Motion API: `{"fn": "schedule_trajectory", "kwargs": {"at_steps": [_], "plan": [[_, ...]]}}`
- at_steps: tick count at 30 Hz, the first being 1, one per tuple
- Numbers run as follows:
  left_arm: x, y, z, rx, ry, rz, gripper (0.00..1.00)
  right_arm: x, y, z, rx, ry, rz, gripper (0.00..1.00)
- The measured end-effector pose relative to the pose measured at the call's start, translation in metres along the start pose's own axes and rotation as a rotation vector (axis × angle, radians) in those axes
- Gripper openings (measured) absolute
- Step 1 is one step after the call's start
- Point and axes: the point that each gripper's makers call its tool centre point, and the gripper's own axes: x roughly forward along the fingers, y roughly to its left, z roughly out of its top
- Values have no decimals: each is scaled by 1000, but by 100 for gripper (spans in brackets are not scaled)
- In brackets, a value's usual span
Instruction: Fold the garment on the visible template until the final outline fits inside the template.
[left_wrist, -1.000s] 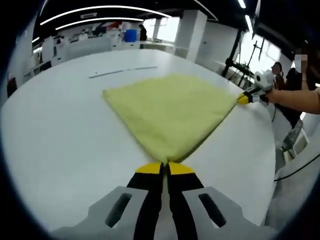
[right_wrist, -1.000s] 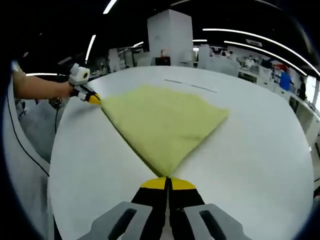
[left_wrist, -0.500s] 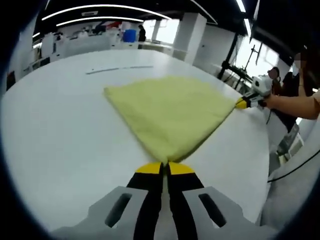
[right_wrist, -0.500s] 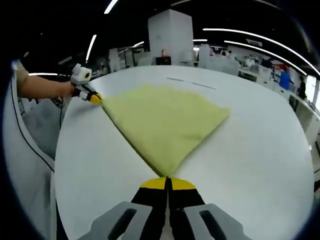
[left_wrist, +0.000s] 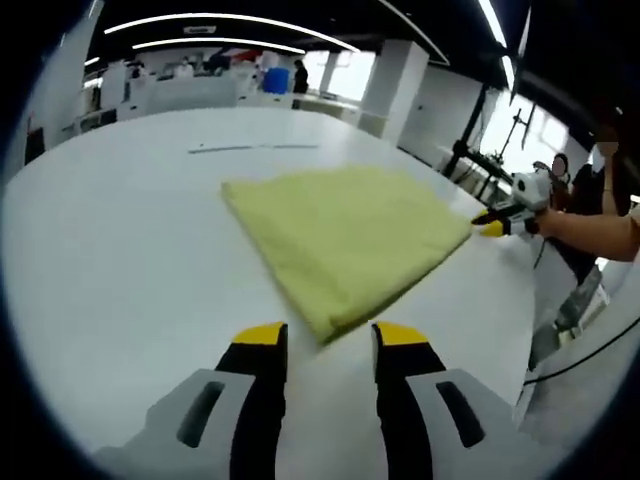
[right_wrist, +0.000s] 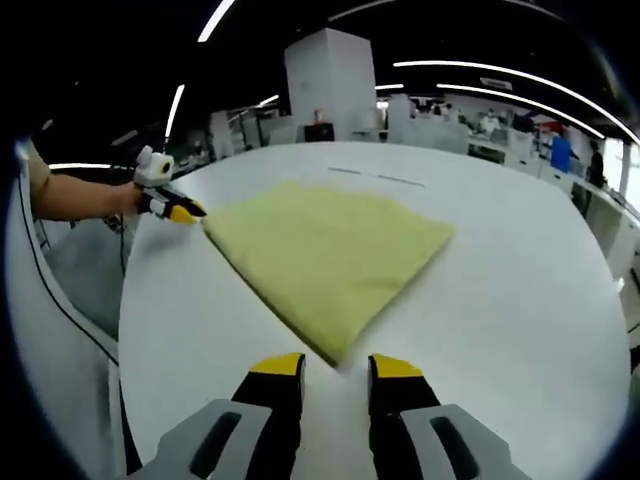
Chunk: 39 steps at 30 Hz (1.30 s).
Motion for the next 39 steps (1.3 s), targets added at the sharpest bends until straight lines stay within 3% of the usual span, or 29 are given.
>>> {"fn": "schedule_trajectory", "kwargs": {"at_steps": [12,26,32,39], "plan": [[-19,-11,18,38,-41,41,63,-15,14,12,-27,-7,-8,44],[-51,-17,15,33,-60,95,90,-37,25,17,-65,3,-37,64],[-62,-27,8,49,-49,96,98,-45,28,13,-66,6,-39,71],[-74,-39,11,81,-42,80,99,-53,31,10,-58,9,-42,79]]}}
